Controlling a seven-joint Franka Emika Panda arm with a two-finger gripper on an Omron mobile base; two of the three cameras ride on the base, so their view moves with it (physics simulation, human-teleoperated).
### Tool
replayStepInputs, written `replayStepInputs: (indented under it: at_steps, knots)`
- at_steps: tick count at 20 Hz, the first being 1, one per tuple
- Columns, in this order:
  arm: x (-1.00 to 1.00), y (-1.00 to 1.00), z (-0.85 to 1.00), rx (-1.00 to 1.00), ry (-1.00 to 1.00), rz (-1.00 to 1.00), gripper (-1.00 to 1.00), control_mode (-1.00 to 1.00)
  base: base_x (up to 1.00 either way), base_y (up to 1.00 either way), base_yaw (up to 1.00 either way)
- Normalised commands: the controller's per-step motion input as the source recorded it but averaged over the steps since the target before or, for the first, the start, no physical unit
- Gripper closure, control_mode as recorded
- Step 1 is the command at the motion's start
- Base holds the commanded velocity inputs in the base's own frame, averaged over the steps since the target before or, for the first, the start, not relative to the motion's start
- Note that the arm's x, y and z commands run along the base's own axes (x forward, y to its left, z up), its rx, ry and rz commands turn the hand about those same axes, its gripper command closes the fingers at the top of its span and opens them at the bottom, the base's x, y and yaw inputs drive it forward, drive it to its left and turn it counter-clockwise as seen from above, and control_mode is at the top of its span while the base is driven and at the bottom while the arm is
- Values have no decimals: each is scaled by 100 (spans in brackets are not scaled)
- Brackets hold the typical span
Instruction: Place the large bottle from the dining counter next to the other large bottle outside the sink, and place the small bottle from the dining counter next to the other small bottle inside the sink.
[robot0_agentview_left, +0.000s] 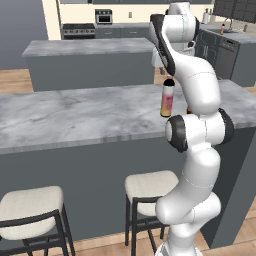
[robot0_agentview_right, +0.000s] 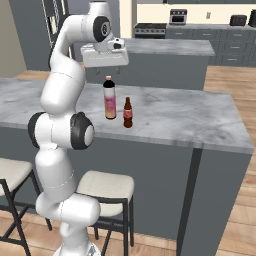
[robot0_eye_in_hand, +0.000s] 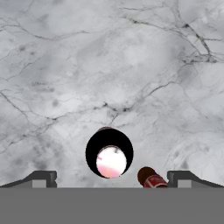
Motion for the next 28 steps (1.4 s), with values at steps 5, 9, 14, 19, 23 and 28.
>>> replayStepInputs:
  at_steps: [5,9,14,19,23,28]
  knots:
    - [7,0,0,0,0,0,-100,-100,0,0,0]
    - [5,0,-31,0,0,0,-100,-100,0,0,0]
    - [0,0,-29,0,0,0,-100,-100,0,0,0]
    - [0,0,-14,0,0,0,-100,-100,0,0,0]
    - [0,0,0,0,0,0,-100,-100,0,0,0]
    - [0,0,0,0,0,0,100,-100,0,0,0]
